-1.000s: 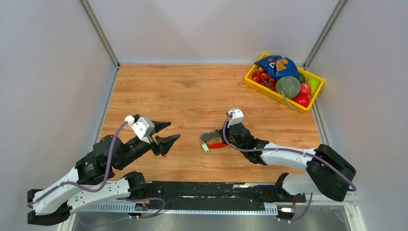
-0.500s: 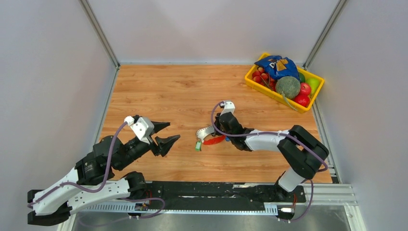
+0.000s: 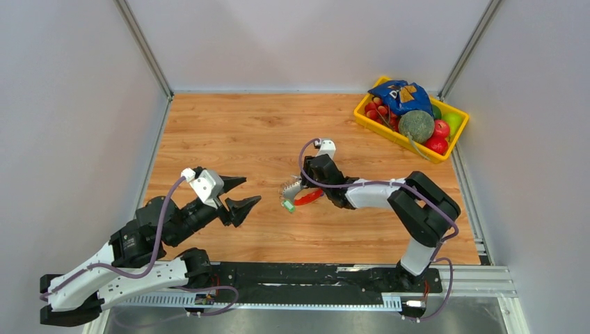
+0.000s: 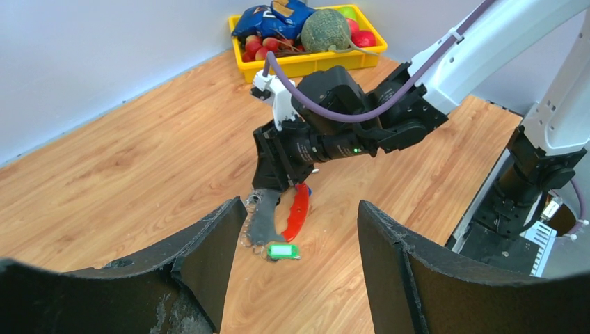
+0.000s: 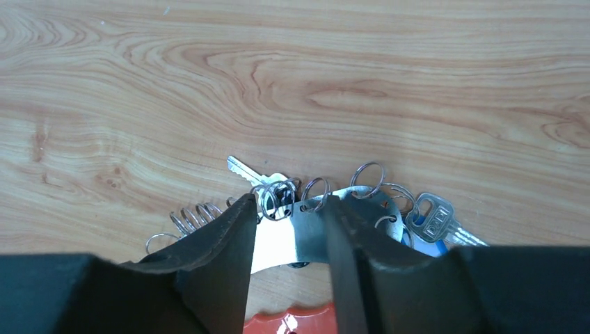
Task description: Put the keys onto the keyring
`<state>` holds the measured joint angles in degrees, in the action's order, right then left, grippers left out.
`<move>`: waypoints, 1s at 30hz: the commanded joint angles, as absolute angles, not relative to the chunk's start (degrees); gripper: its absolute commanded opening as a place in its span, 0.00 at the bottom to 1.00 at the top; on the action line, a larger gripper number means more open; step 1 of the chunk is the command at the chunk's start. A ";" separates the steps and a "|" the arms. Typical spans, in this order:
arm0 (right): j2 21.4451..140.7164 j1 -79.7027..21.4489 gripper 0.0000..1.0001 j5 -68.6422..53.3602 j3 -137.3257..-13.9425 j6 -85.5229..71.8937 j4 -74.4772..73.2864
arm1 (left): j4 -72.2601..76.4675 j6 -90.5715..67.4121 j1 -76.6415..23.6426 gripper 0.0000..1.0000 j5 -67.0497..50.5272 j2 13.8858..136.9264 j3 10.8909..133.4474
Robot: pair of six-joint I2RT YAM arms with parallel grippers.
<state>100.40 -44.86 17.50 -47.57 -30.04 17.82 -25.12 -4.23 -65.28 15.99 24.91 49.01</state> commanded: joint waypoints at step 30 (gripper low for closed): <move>52.44 -42.53 1.00 23.00 -42.26 -19.83 -9.11 | -23.41 -5.97 -65.48 1.00 27.53 30.14 51.08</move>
